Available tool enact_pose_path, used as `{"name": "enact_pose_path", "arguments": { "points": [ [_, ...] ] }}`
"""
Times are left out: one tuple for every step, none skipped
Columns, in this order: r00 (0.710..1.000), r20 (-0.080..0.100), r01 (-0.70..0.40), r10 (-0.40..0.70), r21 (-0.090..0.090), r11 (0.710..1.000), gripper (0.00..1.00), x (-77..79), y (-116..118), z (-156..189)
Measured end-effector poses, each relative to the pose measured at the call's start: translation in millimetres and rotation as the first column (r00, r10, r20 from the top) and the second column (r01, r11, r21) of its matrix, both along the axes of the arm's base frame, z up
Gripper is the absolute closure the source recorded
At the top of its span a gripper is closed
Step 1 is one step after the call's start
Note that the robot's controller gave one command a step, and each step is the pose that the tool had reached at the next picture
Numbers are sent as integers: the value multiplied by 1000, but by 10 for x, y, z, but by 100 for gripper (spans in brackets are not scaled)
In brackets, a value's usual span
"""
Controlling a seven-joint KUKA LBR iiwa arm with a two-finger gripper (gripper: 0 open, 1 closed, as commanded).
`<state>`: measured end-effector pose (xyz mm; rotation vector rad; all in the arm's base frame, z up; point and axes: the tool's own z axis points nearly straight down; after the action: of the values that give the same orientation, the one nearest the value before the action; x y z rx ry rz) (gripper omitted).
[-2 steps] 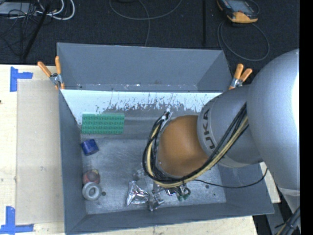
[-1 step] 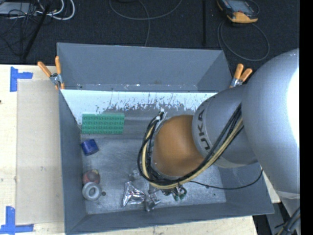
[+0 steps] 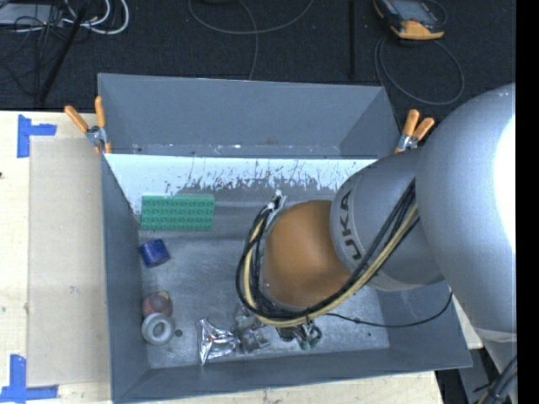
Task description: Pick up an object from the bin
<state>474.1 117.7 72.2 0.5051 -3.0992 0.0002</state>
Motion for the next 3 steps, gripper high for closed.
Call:
{"name": "enact_pose_path", "arguments": {
  "points": [
    [989,9,-147,147,1,989,100,91,37,1233],
    [989,1,-145,145,1,989,0,74,32,1190],
    [987,14,-161,161,2,987,0,-2,532,122]
  ]
}}
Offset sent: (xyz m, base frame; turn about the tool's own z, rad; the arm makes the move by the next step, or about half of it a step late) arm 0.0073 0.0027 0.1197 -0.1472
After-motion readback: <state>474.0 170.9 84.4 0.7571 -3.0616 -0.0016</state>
